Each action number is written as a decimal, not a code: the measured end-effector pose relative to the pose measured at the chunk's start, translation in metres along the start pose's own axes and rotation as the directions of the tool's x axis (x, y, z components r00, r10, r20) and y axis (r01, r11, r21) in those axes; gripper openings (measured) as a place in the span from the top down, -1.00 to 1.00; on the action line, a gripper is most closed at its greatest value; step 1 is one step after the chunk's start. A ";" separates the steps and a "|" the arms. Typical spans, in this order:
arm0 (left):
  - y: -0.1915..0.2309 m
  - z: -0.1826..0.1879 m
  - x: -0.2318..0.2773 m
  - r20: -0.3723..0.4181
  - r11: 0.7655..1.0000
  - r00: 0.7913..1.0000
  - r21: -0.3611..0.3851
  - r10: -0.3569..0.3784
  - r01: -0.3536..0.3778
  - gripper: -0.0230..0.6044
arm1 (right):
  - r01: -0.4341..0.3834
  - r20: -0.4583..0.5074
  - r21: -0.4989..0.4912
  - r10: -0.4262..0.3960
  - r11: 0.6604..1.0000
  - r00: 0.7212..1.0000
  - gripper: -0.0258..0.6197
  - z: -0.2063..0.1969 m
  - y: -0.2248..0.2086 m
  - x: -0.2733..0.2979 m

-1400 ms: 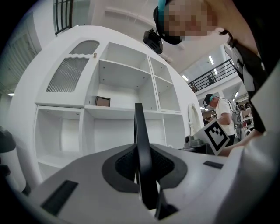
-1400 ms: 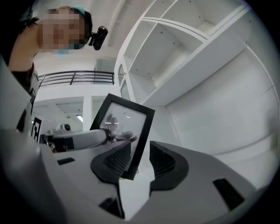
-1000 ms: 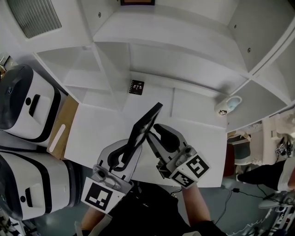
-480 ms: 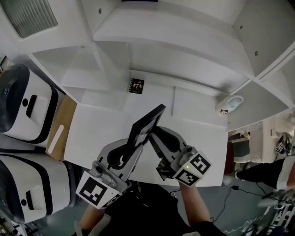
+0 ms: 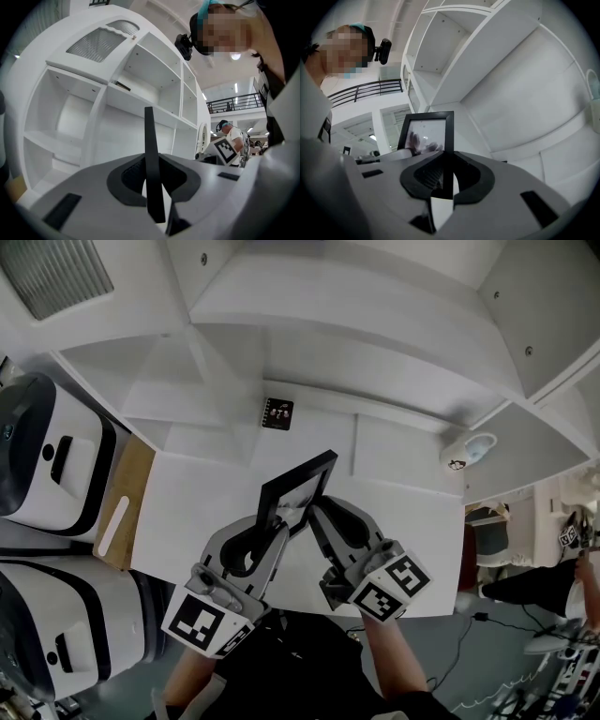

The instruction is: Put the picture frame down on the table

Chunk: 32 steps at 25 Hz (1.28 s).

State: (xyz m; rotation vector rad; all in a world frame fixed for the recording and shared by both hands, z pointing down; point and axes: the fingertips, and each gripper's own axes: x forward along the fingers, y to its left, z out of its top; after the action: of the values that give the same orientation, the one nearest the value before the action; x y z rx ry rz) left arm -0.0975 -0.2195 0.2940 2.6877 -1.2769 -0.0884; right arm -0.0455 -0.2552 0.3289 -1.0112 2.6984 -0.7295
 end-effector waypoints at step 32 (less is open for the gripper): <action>0.085 -0.080 0.021 -0.210 0.975 0.956 0.128 0.203 -0.179 0.58 | 0.443 -0.120 -0.166 -0.464 0.881 0.878 0.71 -0.055 -0.057 0.031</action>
State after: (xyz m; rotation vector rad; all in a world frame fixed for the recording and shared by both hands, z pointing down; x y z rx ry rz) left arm -0.1398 -0.2787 0.3883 2.5522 -1.4981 0.3046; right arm -0.0535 -0.2914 0.4059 -1.7309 2.6882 -0.7311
